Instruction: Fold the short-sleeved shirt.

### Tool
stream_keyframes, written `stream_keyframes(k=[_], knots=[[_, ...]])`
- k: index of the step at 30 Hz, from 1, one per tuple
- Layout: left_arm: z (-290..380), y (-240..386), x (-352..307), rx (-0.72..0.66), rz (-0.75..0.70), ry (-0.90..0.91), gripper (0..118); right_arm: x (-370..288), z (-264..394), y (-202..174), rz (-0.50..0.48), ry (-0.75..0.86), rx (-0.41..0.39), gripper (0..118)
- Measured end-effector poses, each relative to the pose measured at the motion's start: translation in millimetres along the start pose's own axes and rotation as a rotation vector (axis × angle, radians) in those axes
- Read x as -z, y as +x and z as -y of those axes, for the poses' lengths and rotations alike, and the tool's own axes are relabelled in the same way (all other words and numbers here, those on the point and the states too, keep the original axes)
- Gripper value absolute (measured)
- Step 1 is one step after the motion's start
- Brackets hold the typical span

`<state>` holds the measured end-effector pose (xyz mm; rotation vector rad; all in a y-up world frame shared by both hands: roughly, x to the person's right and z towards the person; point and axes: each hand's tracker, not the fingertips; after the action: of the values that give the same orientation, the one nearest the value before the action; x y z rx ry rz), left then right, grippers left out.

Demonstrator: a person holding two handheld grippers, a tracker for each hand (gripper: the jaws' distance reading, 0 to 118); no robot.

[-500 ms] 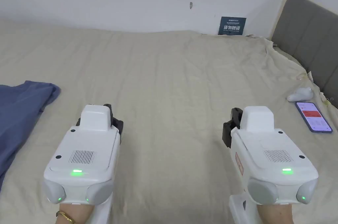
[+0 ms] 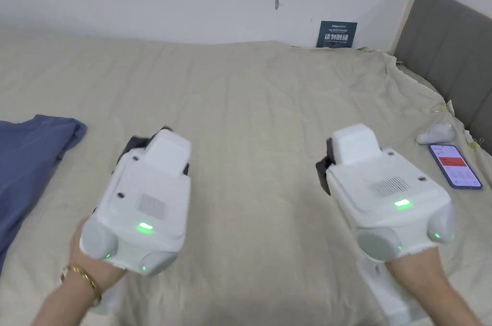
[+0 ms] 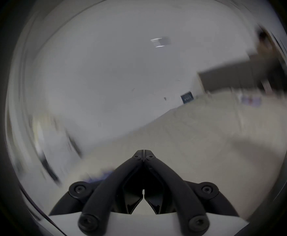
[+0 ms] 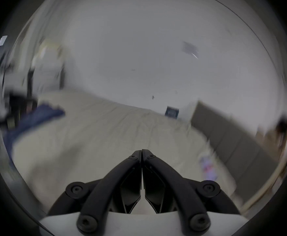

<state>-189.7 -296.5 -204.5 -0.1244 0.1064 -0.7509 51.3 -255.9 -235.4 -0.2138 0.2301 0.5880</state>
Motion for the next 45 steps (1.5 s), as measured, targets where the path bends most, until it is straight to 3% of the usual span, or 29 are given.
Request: stream_keyframes(k=[3,6,8,10,13,14,16,18,20,22,24,27,30,35,45], knots=[[-9,15,3,0.623,-0.016,0.176,0,2,-13,-26,0.134,0.144,-0.708,0],[-3,26,0,0.984,0.047,0.294,0,2,5,-41,0.140,0.283,-1.291,0],[2,31,-6,1.063,0.106,0.328,0,3,21,-41,0.103,0.328,-1.478,0],[9,32,-11,1.098,0.110,0.348,0,3,26,-40,0.048,0.279,-1.493,0],[11,23,-11,1.019,0.112,0.333,0,5,20,-31,0.069,0.251,-1.368,0],[8,17,-9,0.933,0.112,0.309,0,5,9,-26,0.067,0.214,-1.232,0],[-9,1,-4,0.651,0.111,0.228,0,3,-16,-12,0.037,0.151,-0.868,0],[-28,-26,9,0.210,0.058,0.147,0,4,-38,13,0.018,0.119,-0.392,0],[-33,-49,19,-0.147,-0.004,0.093,0,5,-44,35,0.016,0.133,-0.009,0],[-29,-67,25,-0.431,-0.017,0.049,0,7,-37,51,0.018,0.150,0.292,0],[-18,-70,26,-0.565,-0.070,0.015,0,3,-29,53,0.043,0.162,0.464,0],[-6,-62,17,-0.669,-0.118,-0.008,0,0,-9,43,0.118,0.156,0.544,0],[8,-49,12,-0.723,-0.097,-0.030,0,1,11,28,0.101,0.109,0.598,0],[22,-29,3,-0.706,-0.060,-0.067,0,-6,26,-2,0.072,0.040,0.557,0],[28,-15,-5,-0.693,-0.025,-0.086,0,-1,43,-3,0.055,0.021,0.529,0]])
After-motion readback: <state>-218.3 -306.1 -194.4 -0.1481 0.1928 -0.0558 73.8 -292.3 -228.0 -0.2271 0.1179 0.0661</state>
